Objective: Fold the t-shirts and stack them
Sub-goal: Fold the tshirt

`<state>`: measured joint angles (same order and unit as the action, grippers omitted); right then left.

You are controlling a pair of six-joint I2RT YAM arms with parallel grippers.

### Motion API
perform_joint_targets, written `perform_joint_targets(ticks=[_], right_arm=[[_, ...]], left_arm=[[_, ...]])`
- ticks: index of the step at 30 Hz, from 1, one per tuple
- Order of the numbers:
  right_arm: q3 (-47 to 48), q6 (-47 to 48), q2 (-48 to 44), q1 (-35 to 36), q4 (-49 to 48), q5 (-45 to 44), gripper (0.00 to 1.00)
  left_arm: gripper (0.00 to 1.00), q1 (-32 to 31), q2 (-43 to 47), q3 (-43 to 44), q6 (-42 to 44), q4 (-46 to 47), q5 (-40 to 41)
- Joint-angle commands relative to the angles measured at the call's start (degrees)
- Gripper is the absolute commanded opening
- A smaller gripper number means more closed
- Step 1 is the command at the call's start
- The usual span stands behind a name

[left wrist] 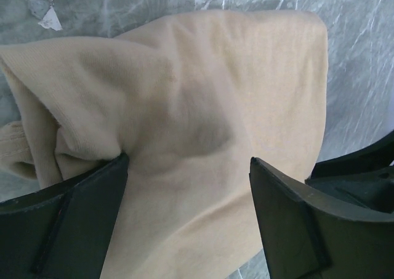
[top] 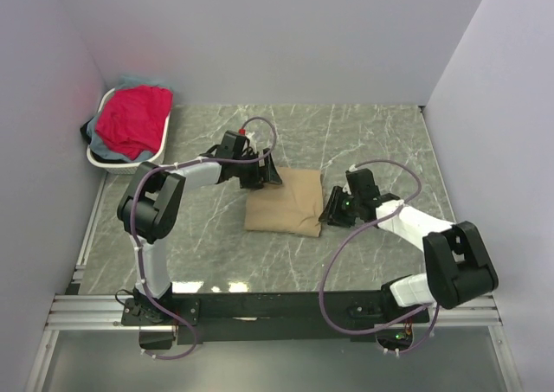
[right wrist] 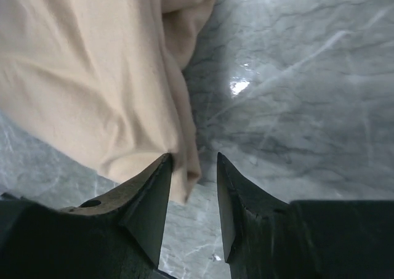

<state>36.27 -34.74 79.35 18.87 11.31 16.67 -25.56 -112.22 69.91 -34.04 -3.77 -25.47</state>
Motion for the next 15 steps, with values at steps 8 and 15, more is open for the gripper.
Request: perform_joint_targets(ticks=[8,15], right_arm=[[2.13,1.96,-13.60,-0.76,1.44,-7.18,0.73],[6.34,2.75,-8.97,-5.60,-0.50,-0.16,0.81]], left_arm=[[0.88,1.22,5.69,0.58,3.02,-4.05,3.77],[0.92,1.30,15.61,1.46,3.63,-8.71,9.21]])
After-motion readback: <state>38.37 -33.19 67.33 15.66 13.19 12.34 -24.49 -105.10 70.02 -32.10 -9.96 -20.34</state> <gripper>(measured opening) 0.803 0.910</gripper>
